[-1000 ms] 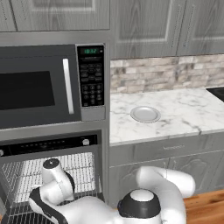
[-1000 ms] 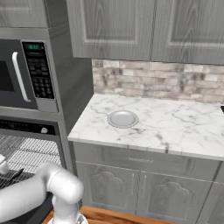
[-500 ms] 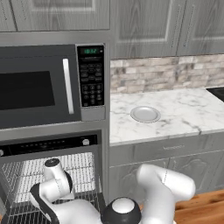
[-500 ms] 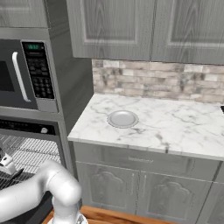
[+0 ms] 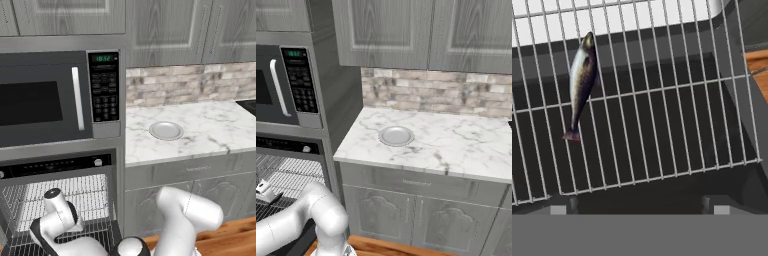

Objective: Take the fish from the oven and place it on the plate on the counter.

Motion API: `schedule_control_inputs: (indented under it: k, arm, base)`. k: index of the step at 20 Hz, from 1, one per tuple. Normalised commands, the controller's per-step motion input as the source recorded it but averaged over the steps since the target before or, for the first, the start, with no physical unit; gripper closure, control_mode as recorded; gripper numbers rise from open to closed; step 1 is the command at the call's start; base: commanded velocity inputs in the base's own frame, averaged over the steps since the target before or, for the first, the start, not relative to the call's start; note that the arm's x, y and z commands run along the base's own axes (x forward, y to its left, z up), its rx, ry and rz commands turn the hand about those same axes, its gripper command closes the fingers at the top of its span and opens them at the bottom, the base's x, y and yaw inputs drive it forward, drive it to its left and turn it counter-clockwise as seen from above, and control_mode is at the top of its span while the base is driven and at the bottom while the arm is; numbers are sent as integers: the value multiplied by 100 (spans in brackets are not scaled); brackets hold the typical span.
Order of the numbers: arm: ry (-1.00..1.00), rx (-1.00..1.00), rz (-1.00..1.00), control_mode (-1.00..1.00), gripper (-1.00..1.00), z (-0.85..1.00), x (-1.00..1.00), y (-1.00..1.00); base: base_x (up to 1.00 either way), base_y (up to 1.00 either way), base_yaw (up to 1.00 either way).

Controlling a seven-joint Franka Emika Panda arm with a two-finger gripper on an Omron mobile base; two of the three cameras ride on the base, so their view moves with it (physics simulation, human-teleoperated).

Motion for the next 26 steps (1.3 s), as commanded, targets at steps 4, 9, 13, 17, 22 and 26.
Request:
schedule_control_inputs:
  k: [4, 9, 13, 17, 22, 26]
  arm:
    - [0, -3, 0, -100, -100, -27, 9, 6]
    - [-1, -3, 1, -100, -100, -33, 11, 9]
    - [-3, -1, 3, -100, -100, -17, 18, 22]
    - [-1, 0, 4, -100, -100, -12, 19, 16]
    - [0, 0, 3, -100, -100, -25, 20, 11]
    - [0, 0, 3, -100, -100, -33, 25, 10]
  base:
    - [0, 0, 0]
    - [0, 0, 0]
    - [0, 0, 0]
    - [0, 0, 0]
    - [0, 0, 0]
    - [0, 0, 0]
